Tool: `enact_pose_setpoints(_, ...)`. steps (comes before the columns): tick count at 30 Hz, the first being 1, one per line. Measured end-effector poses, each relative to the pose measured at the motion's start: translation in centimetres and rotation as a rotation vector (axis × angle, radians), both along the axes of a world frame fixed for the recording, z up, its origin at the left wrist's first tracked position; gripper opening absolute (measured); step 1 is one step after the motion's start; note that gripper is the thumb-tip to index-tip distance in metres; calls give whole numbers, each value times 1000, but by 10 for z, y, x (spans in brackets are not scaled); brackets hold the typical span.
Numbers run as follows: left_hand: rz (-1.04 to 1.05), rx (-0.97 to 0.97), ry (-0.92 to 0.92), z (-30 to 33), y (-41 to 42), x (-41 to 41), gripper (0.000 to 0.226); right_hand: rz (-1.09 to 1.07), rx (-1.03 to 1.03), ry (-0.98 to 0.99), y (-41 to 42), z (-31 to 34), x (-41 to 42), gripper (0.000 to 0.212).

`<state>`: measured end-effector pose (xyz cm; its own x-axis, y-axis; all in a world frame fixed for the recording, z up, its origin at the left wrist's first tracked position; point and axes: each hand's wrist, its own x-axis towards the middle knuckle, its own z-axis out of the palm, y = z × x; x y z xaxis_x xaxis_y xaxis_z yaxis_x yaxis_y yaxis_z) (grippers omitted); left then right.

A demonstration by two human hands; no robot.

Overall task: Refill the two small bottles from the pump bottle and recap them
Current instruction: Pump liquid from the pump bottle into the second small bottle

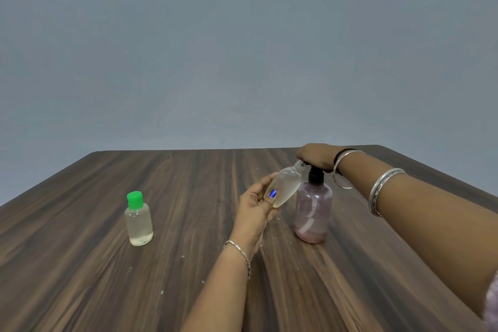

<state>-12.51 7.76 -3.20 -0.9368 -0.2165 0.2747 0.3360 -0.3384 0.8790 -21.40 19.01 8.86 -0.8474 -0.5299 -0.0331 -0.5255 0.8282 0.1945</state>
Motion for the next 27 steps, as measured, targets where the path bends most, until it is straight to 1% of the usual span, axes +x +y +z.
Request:
enact_pose_setpoints(4, 7, 0, 5, 1, 0, 1, 34, -32, -53, -18, -1, -1, 2, 42)
enact_pose_setpoints(9, 7, 10, 6, 2, 1, -1, 34, -65, -303, -75, -1, 3, 1, 39)
enact_pose_setpoints(12, 8, 24, 15, 0, -1, -3, 32, -47, -377, -149, -2, 9, -1, 35)
enact_pose_setpoints(14, 8, 31, 17, 0, -1, -3, 32, -71, -425, -199, -2, 12, 3, 34)
enact_pose_setpoints(18, -1, 34, 17, -1, -1, -3, 33, -149, -477, -209, -6, 10, 4, 38)
enact_pose_setpoints(21, 0, 28, 9, -1, -1, -3, 33, -162, -446, -195, -3, 9, 5, 38)
enact_pose_setpoints(26, -3, 16, 23, -2, 0, -5, 32, -135, -518, -229, 4, 6, 11, 37)
enact_pose_setpoints(27, -3, 11, 23, -2, -1, -5, 32, -125, -496, -227, 3, 7, 11, 37)
